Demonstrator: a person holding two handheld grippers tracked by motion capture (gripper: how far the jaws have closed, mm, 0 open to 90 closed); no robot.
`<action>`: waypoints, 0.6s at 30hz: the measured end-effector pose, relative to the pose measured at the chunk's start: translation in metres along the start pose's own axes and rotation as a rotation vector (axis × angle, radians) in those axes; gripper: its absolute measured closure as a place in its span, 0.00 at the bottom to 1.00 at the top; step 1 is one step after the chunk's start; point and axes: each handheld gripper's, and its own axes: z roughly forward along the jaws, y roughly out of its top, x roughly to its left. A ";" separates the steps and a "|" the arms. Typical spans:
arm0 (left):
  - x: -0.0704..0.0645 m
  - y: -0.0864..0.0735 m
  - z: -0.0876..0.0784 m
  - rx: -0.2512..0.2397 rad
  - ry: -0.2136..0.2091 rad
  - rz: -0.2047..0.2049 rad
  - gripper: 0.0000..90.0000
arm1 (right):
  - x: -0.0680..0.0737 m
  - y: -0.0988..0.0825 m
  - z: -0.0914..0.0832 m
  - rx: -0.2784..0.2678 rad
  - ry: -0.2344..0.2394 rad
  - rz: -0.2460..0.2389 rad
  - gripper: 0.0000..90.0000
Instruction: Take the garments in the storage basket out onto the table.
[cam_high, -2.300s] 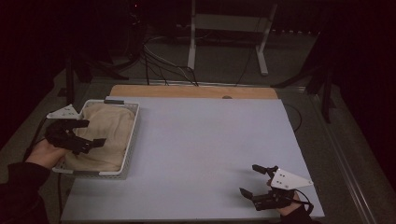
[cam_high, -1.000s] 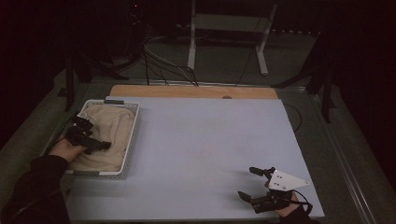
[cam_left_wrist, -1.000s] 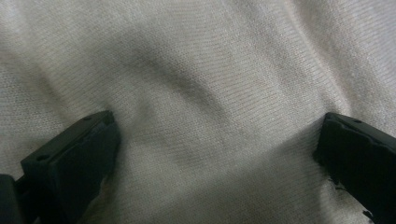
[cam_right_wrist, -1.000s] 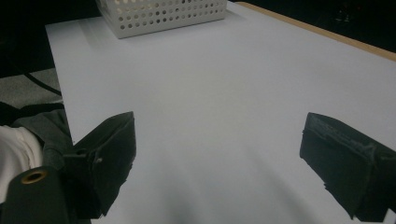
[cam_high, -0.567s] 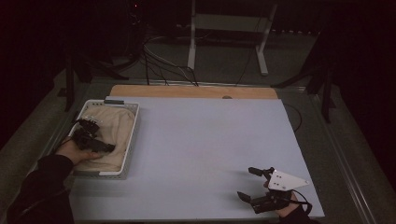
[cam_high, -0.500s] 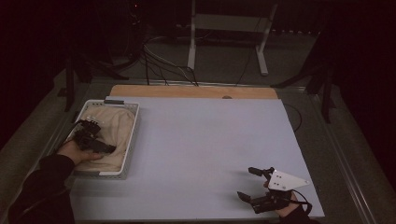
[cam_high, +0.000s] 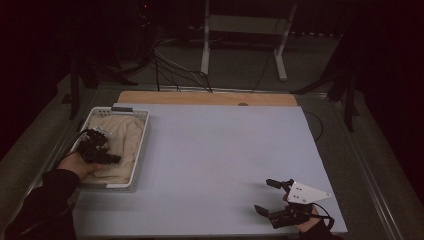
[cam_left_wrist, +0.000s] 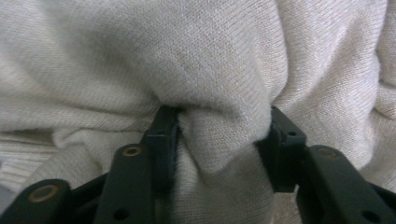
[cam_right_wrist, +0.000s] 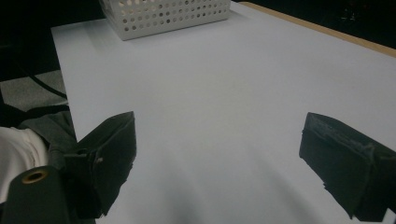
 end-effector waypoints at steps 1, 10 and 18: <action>0.000 0.000 -0.002 -0.007 0.003 -0.004 0.69 | 0.000 0.000 0.000 -0.002 -0.004 0.002 0.12; 0.008 -0.014 -0.024 -0.177 -0.057 -0.083 0.81 | -0.005 -0.001 -0.005 -0.023 -0.027 0.022 0.13; 0.016 -0.026 -0.044 -0.373 -0.138 -0.119 0.82 | -0.007 -0.001 -0.006 -0.035 -0.033 0.031 0.13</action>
